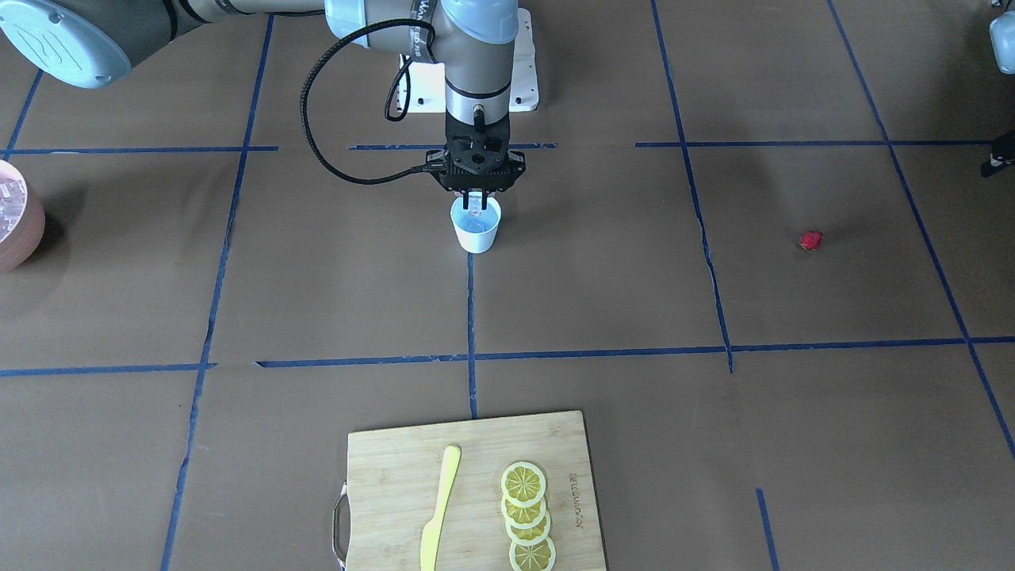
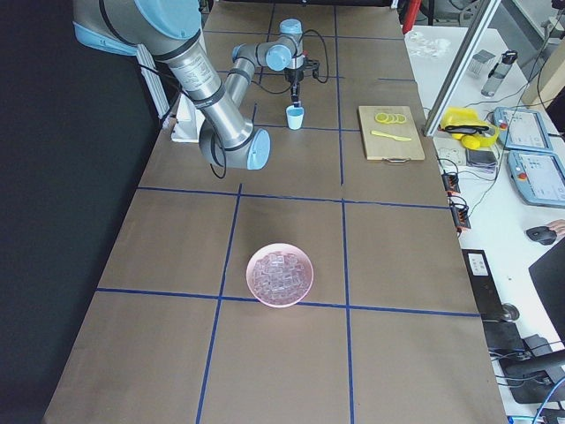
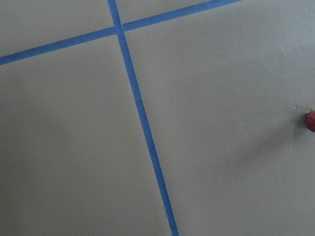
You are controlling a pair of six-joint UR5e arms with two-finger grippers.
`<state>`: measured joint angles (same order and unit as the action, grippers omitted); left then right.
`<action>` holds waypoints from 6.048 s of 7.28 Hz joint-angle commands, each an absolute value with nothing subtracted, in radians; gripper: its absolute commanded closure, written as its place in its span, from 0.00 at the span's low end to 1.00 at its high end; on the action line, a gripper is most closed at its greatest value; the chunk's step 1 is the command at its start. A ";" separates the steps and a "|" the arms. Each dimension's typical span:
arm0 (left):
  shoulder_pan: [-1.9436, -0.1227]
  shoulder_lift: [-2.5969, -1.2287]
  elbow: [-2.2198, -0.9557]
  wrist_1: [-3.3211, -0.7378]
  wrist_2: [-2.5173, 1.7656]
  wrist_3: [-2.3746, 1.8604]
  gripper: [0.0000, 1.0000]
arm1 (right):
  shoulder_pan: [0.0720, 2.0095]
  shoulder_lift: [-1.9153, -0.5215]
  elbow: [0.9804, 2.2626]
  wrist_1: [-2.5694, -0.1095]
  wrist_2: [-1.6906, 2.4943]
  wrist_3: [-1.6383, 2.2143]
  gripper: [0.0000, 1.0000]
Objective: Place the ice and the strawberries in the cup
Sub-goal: 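Open the right gripper to drop the ice cube into the cup, then move the empty right gripper back toward the pink bowl, then lower the left gripper onto the red strawberry and close on it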
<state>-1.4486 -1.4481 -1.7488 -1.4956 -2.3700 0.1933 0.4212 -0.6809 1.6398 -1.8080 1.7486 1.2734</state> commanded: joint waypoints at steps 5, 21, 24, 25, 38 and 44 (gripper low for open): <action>-1.448 -1.450 -1.749 -1.496 -2.370 0.192 0.00 | 0.391 -0.684 1.640 -1.807 1.746 1.275 0.27; -1.447 -1.575 -1.756 -1.541 -2.361 0.183 0.00 | 1.211 -1.349 1.925 -1.809 2.256 0.045 0.01; -1.442 -1.618 -1.718 -1.591 -2.368 0.183 0.00 | 1.504 -1.572 1.873 -1.813 2.276 -0.367 0.01; -1.442 -1.620 -1.721 -1.595 -2.368 0.181 0.00 | 1.566 -1.630 1.814 -1.806 2.270 -0.423 0.01; -0.850 -1.451 -1.691 -2.264 -2.092 -0.830 0.00 | 1.652 -1.701 1.759 -1.802 2.270 -0.506 0.01; -0.842 -1.468 -1.666 -2.257 -2.094 -0.833 0.12 | 1.652 -1.703 1.758 -1.802 2.270 -0.506 0.01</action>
<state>-0.8423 -1.4650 -1.6703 -2.2578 -2.0939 -0.8331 1.6521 -1.7027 1.7577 -1.8024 2.2703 -0.5064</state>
